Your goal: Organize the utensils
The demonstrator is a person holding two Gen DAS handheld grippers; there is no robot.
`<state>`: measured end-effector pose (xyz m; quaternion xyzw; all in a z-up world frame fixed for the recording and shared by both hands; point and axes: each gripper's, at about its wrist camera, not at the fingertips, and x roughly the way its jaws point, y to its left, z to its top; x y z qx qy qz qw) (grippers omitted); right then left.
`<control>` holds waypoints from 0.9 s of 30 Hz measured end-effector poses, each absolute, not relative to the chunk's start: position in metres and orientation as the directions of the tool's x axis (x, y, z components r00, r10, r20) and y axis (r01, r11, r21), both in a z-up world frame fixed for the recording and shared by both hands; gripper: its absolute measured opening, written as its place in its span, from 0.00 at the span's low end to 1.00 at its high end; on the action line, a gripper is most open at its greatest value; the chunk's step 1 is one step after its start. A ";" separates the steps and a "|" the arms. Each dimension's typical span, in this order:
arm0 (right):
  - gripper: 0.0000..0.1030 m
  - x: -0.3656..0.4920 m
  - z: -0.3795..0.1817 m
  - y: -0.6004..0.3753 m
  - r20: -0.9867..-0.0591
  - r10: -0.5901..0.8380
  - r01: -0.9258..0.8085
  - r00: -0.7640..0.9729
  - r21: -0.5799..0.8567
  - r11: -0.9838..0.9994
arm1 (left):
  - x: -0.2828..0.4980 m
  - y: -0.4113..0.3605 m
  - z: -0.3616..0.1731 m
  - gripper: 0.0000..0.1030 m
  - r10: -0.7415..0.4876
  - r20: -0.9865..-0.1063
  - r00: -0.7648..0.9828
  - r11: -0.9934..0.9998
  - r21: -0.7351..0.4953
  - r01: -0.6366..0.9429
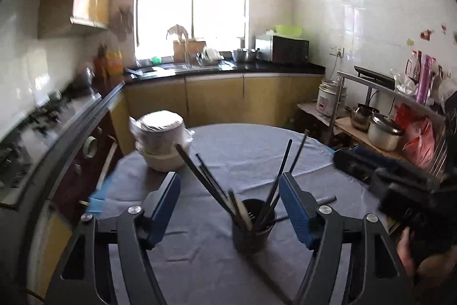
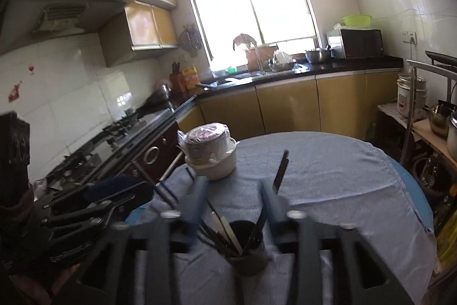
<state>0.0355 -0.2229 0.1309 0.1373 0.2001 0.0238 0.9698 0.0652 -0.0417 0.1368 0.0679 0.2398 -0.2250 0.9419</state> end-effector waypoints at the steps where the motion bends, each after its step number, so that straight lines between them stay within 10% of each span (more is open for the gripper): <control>1: 0.56 0.023 0.130 -0.225 -0.376 0.096 0.009 0.922 0.267 0.964 | 0.054 -0.040 0.135 0.73 -0.375 -0.483 0.791 0.893 0.041 0.448; 16: 0.57 -0.045 0.038 -0.217 -0.597 0.114 0.077 0.794 0.286 0.955 | 0.018 -0.024 0.022 0.85 -0.116 -0.697 0.707 0.967 0.083 0.241; 27: 0.57 0.040 -0.015 -0.241 -0.580 0.103 0.096 0.808 0.302 0.948 | 0.116 -0.054 -0.022 0.85 -0.052 -0.732 0.680 0.961 0.149 0.233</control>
